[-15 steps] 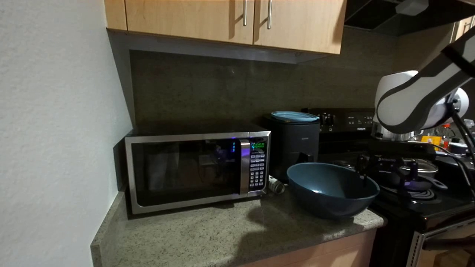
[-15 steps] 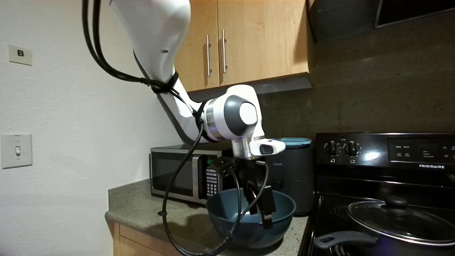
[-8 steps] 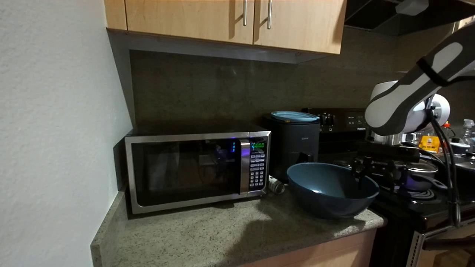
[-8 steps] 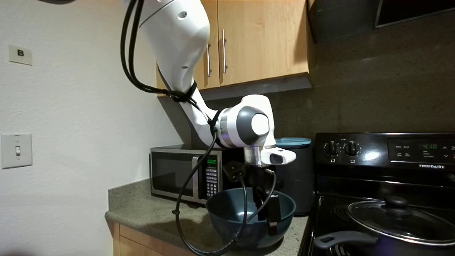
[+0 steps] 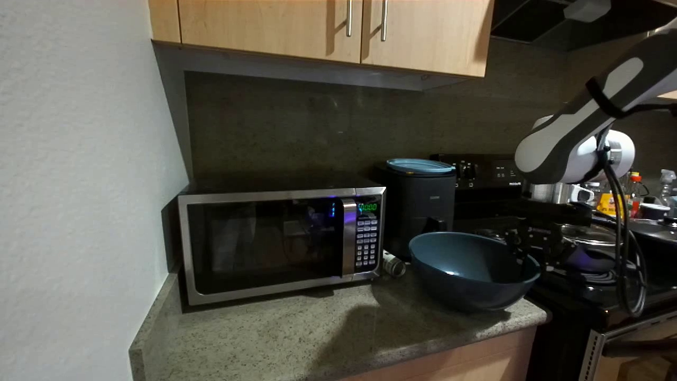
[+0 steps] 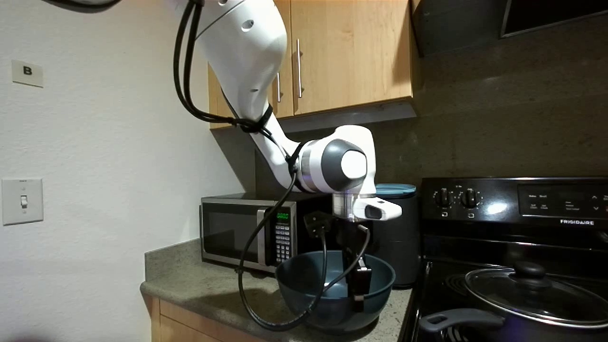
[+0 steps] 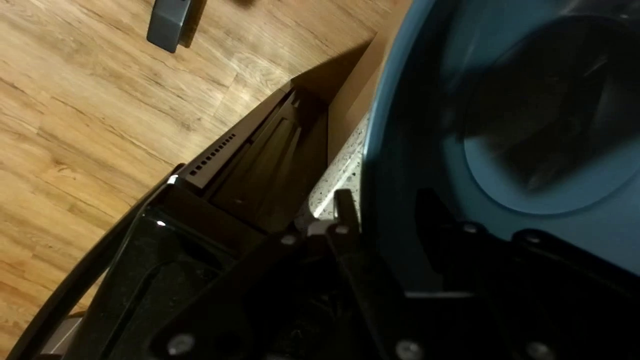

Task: Put the bowl on top of the microwave.

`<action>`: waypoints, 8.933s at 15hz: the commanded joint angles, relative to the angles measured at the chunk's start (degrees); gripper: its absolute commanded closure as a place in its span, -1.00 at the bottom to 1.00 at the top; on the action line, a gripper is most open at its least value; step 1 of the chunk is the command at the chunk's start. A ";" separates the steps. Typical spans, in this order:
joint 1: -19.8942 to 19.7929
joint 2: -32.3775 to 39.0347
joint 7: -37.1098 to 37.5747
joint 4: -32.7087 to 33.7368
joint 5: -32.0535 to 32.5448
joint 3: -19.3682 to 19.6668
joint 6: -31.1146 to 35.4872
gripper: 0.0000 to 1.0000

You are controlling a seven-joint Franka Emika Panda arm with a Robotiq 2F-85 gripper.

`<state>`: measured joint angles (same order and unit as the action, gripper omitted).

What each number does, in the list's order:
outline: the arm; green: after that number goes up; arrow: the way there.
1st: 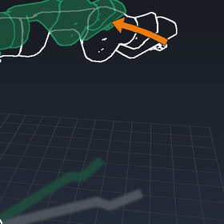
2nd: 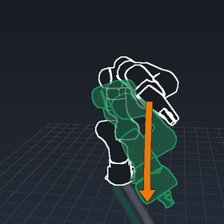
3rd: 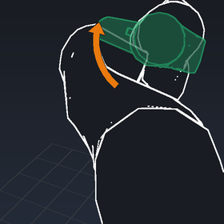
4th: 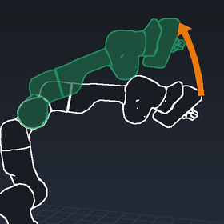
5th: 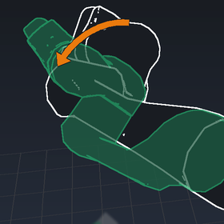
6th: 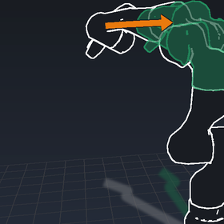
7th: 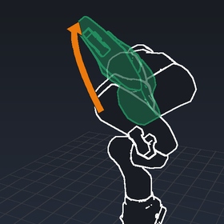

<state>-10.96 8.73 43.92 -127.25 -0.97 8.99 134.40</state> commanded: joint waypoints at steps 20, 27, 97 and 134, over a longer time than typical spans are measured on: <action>0.75 0.22 1.26 -1.44 4.35 2.55 2.35 -0.58; 0.86 3.70 -0.32 0.99 2.41 3.24 1.59 0.01; 10.28 -39.51 -7.81 3.38 -0.41 -19.12 -15.42 0.77; 14.05 -11.27 -8.71 19.74 -26.90 -13.38 4.48 0.94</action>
<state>1.92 -5.16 35.41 -111.53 -23.63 -4.45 138.40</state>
